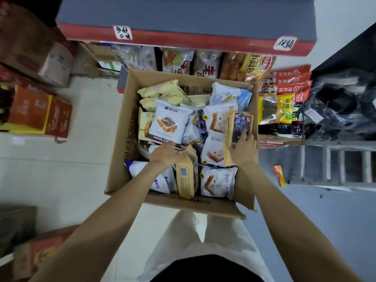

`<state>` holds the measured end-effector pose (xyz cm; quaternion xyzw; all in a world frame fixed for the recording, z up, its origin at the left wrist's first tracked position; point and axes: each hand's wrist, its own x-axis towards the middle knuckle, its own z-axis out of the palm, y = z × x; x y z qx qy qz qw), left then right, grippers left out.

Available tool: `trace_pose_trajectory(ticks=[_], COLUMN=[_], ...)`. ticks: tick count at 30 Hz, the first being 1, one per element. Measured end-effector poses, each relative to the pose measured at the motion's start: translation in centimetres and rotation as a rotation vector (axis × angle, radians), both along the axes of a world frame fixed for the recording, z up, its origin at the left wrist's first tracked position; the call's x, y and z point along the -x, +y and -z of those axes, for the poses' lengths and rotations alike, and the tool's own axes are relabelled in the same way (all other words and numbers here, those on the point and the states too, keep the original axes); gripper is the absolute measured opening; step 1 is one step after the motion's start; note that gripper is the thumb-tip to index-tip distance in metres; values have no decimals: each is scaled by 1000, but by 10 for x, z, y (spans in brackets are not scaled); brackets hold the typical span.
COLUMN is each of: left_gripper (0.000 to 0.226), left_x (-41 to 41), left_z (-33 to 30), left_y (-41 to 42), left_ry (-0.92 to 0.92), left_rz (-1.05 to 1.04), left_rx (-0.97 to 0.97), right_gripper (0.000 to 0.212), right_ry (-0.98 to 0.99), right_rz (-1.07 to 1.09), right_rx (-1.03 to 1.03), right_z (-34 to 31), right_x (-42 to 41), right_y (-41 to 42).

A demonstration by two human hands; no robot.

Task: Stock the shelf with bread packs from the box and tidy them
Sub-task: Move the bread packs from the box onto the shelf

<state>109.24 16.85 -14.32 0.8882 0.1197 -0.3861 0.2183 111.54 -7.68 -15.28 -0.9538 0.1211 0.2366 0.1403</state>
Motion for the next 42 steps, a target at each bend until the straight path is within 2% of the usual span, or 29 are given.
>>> trace_pose_trajectory(ticks=[2, 3, 6, 8, 12, 16, 19, 21, 23, 25, 26, 28, 31, 33, 35, 36, 38, 40, 42], left_gripper=[77, 82, 92, 100, 112, 103, 103, 101, 95, 92, 89, 77, 58, 69, 74, 74, 75, 71, 62], left_x=[7, 12, 34, 48, 55, 55, 57, 59, 59, 56, 54, 44, 30, 21, 13, 10, 7, 6, 6], left_z=[12, 17, 28, 34, 43, 50, 55, 55, 50, 39, 33, 19, 8, 9, 15, 18, 23, 28, 30], left_y=[-15, -21, -38, -49, -69, -84, -90, -89, -84, -78, -75, -69, -61, -57, -54, -52, -50, -47, -44], left_ry=[82, 104, 71, 11, -118, -150, -94, -75, -141, -257, -310, -367, -371, -361, -349, -337, -302, -288, -293], left_rz=[35, 23, -91, -206, -468, -676, -769, -784, -810, -887, -942, -1062, -1178, -1222, -1241, -1249, -1256, -1274, -1322], left_rx=[-73, -99, -108, -60, -48, -116, -105, -58, 1, 59, 87, 169, 324, 380, 382, 367, 347, 364, 435], right_gripper=[67, 69, 84, 77, 55, 54, 63, 78, 101, 122, 126, 122, 102, 88, 85, 87, 92, 79, 65], right_ry=[-78, -136, -60, -37, -73, -7, 157, 160, 112, 47, 12, -14, -34, -91, -147, -148, -75, 85, 231], right_rz=[-129, -271, -880, -1181, -1464, -1593, -1466, -1384, -1286, -1082, -953, -767, -797, -791, -775, -701, -372, -62, 39], right_rx=[78, 129, 311, 428, 586, 686, 604, 514, 431, 389, 368, 341, 392, 229, 26, -74, -228, -291, -354], right_z=[5, 7, 2, -2, -5, -8, -5, -4, -1, 0, 2, 8, 15, 16, 17, 19, 21, 33, 40], right_x=[-6, -12, -46, -72, -103, -119, -128, -134, -136, -131, -127, -117, -101, -93, -80, -72, -58, -48, -38], right_y=[4, 1, -20, -33, -28, -9, -9, -14, -20, -29, -35, -46, -54, -51, -41, -35, -24, -21, -18])
